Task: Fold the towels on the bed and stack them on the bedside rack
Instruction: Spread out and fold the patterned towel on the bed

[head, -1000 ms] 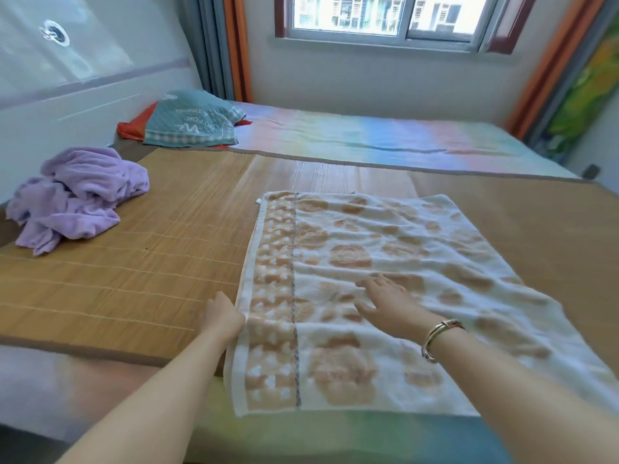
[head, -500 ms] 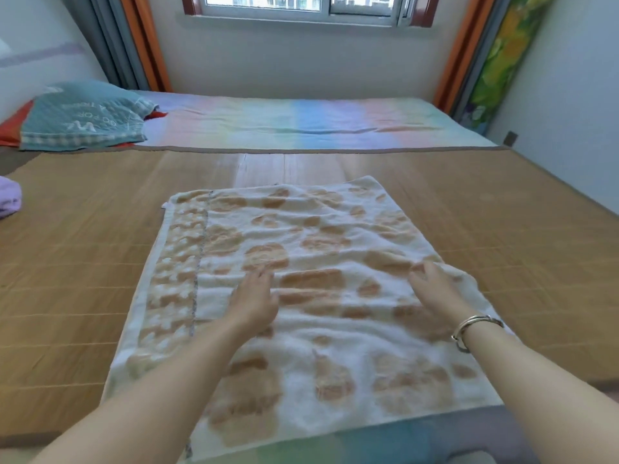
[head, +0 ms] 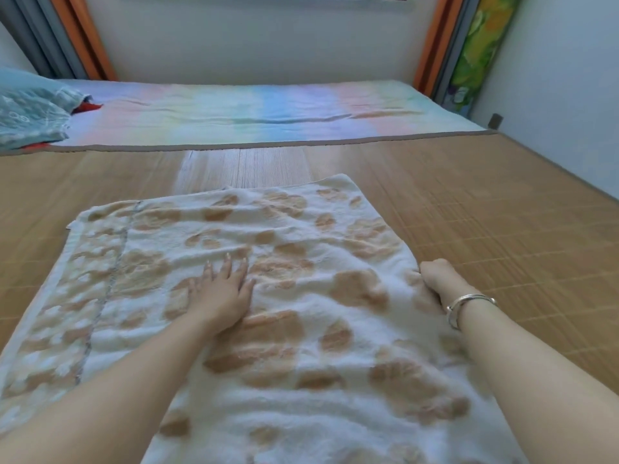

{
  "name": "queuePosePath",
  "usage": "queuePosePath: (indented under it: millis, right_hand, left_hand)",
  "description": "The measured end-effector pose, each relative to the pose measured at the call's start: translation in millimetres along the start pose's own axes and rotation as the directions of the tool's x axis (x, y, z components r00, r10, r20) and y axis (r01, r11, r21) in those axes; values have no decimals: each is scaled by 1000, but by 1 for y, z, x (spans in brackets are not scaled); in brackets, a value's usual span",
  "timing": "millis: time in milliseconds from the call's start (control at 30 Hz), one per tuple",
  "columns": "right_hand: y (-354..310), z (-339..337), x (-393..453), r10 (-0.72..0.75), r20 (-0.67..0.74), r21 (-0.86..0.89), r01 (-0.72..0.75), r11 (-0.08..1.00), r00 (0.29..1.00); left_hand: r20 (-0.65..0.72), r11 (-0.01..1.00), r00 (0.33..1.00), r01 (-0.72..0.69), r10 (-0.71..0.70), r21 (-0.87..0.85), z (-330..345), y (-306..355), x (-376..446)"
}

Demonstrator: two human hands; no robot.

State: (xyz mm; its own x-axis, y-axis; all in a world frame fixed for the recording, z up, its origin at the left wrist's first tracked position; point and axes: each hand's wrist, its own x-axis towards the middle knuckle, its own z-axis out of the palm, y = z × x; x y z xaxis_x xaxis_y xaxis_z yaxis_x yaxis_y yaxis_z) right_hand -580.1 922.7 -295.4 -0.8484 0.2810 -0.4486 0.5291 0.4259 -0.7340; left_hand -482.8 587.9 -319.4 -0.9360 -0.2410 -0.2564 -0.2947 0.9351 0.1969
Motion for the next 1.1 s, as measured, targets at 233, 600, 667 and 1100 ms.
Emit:
queuePosePath:
  millis: [233,600,667,1100]
  right_hand:
    - [-7,12,8,-140,537,376,-88,923,832]
    - [-19,-10,48,-273,-38,5,274,962,961]
    - [-16,-5,50,-251,-2,-88,250,964,968]
    - [30,-61,12,61,374,-206,19,978,925]
  left_hand:
    - [-6,998,999,-53,53,-23,13,29,19]
    - [-5,998,999,-41,41,-41,23,24,25]
    - [-16,999,999,-42,42,-27,25,25,23]
    - [-31,983,983,-180,179,-37,36,87,-23]
